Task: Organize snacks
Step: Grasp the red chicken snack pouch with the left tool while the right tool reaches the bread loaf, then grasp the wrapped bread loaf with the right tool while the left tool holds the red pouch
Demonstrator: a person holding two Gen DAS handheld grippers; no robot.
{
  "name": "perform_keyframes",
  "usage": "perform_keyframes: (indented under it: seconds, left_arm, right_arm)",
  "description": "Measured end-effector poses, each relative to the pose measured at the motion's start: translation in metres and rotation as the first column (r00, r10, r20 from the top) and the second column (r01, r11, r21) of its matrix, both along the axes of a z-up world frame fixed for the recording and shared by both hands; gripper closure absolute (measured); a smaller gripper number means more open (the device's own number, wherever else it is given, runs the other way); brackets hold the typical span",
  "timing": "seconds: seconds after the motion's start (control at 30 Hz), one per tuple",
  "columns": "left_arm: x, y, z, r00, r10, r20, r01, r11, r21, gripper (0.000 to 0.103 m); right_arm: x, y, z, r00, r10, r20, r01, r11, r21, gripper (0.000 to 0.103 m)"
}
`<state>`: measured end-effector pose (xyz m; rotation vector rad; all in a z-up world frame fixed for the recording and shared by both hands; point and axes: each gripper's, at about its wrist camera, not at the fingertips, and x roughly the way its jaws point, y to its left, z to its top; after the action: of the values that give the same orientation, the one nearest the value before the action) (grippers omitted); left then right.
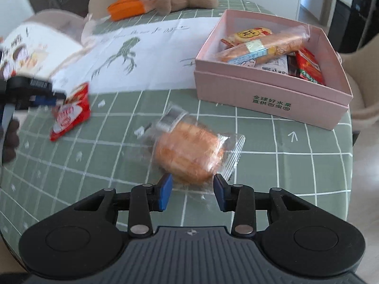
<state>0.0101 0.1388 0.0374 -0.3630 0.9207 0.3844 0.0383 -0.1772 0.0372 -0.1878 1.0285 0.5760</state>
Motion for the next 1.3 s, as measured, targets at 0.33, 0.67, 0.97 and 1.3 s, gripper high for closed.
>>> perform_keyframes:
  seconds: [0.33, 0.67, 0.97, 1.3]
  left_arm:
    - [-0.009, -0.069, 0.009, 0.948, -0.318, 0.014, 0.318, 0.948, -0.011, 0.066]
    - [-0.04, -0.097, 0.005, 0.89, -0.423, -0.171, 0.448, 0.88, 0.157, 0.053]
    - [-0.03, -0.106, -0.002, 0.878, -0.443, -0.182, 0.467, 0.876, 0.122, 0.032]
    - [-0.02, -0.084, -0.009, 0.901, -0.409, -0.146, 0.417, 0.908, 0.03, 0.029]
  right_arm:
    - [-0.017, -0.01, 0.015, 0.991, 0.009, 0.134, 0.0, 0.998, -0.065, 0.044]
    - [-0.003, 0.024, 0.011, 0.979, 0.047, 0.196, -0.029, 0.995, -0.095, 0.04]
    - [0.0, 0.044, 0.001, 0.974, 0.095, 0.205, -0.07, 0.99, -0.126, 0.033]
    - [0.002, 0.035, -0.006, 0.983, 0.078, 0.165, -0.057, 0.99, -0.125, 0.033]
